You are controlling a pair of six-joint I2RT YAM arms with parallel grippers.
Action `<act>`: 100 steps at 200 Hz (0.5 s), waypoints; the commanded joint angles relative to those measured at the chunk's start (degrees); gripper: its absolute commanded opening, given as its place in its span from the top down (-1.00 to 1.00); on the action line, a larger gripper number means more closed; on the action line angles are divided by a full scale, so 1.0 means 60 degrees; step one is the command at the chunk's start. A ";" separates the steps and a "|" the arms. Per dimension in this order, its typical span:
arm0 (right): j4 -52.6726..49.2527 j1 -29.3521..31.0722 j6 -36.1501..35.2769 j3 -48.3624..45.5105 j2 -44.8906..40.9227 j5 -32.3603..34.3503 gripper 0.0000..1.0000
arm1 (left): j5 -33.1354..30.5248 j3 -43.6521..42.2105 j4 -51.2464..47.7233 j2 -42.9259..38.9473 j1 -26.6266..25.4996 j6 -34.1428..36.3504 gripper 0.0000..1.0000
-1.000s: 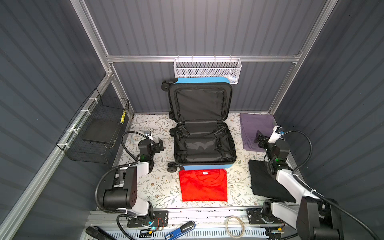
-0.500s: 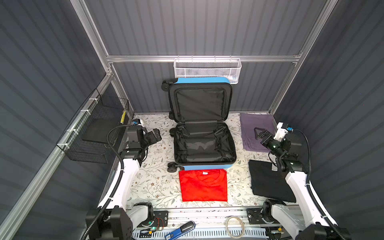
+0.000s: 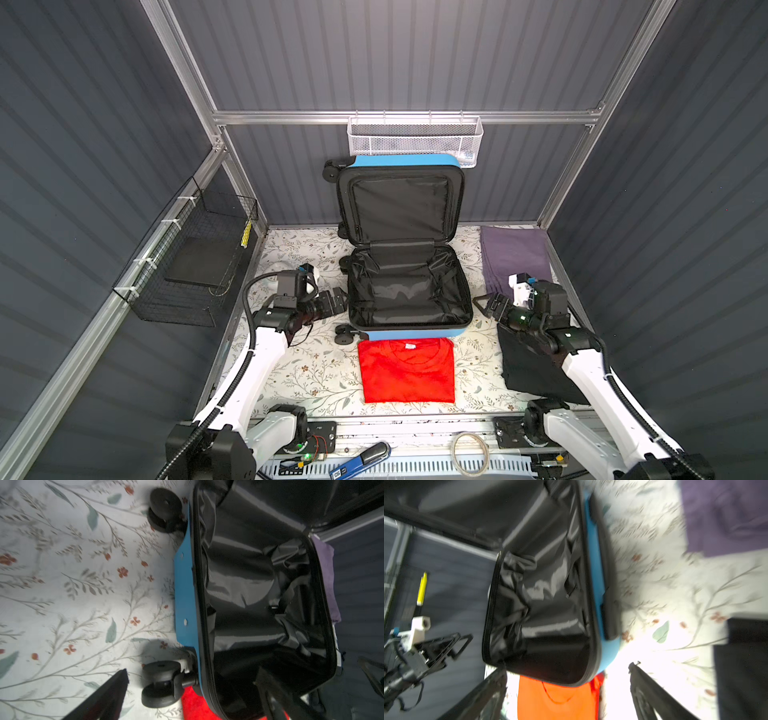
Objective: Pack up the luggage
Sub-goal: 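Move both grippers down to opposite sides of the red T-shirt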
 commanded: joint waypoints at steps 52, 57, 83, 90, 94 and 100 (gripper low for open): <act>-0.1661 0.2966 0.0114 -0.0408 -0.0355 0.0913 -0.59 | 0.1355 -0.1937 -0.0945 -0.2579 -0.0268 -0.1402 -1.00; -0.1608 0.3102 0.0191 -0.0539 -0.0391 0.0941 -0.56 | 0.1439 -0.2004 -0.0940 -0.2686 -0.0285 -0.1491 -1.00; -0.1232 0.3657 0.0638 -0.1249 -0.0468 0.1032 -0.36 | 0.1678 -0.2184 -0.0932 -0.2903 -0.0339 -0.1697 -1.00; -0.1085 0.3787 0.0785 -0.1414 -0.0463 0.1072 -0.34 | 0.1685 -0.2206 -0.0945 -0.2850 -0.0380 -0.1722 -0.99; -0.0972 0.3846 0.0872 -0.1508 -0.0454 0.1097 -0.33 | 0.1697 -0.2212 -0.0939 -0.2814 -0.0405 -0.1743 -0.99; -0.0821 0.3973 0.0999 -0.1629 -0.0448 0.1131 -0.29 | 0.1698 -0.2258 -0.0908 -0.2759 -0.0483 -0.1808 -0.98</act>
